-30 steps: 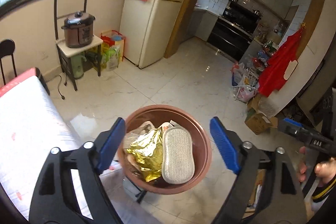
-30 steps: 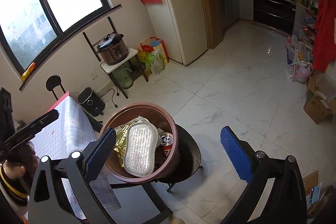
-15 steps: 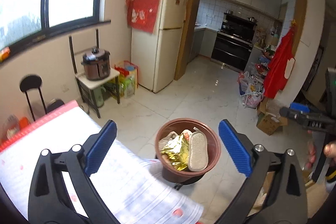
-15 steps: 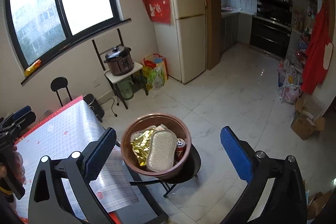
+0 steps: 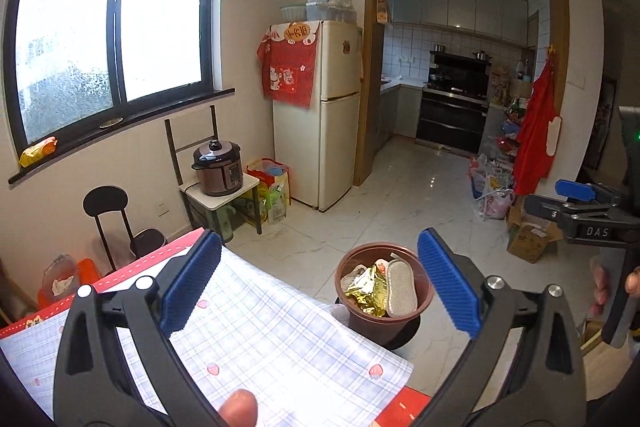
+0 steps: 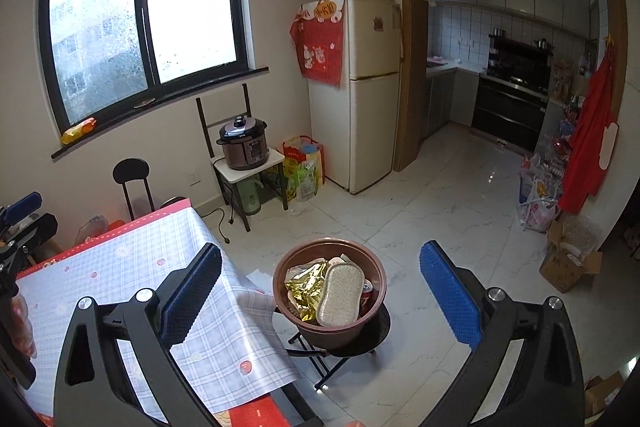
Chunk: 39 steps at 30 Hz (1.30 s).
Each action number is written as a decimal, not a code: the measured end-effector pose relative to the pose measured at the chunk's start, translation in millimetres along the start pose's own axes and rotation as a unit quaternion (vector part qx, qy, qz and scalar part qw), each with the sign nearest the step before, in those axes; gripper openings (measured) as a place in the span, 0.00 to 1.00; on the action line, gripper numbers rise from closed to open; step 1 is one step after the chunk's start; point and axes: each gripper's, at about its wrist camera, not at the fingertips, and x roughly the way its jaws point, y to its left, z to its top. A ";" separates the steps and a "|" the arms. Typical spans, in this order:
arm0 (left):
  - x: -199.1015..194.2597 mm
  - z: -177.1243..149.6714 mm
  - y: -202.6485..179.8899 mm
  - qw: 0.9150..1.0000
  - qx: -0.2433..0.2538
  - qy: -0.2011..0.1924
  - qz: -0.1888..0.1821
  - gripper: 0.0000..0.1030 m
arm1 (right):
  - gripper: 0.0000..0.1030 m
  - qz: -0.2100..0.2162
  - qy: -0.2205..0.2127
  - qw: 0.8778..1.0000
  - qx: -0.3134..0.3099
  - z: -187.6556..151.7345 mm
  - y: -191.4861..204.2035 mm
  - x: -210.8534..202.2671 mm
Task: Collect trash
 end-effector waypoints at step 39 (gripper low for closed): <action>-42.8 -3.4 6.9 0.999 -0.001 -0.035 0.010 0.94 | 0.95 -0.032 -0.026 0.999 -0.007 -5.0 17.8 -41.8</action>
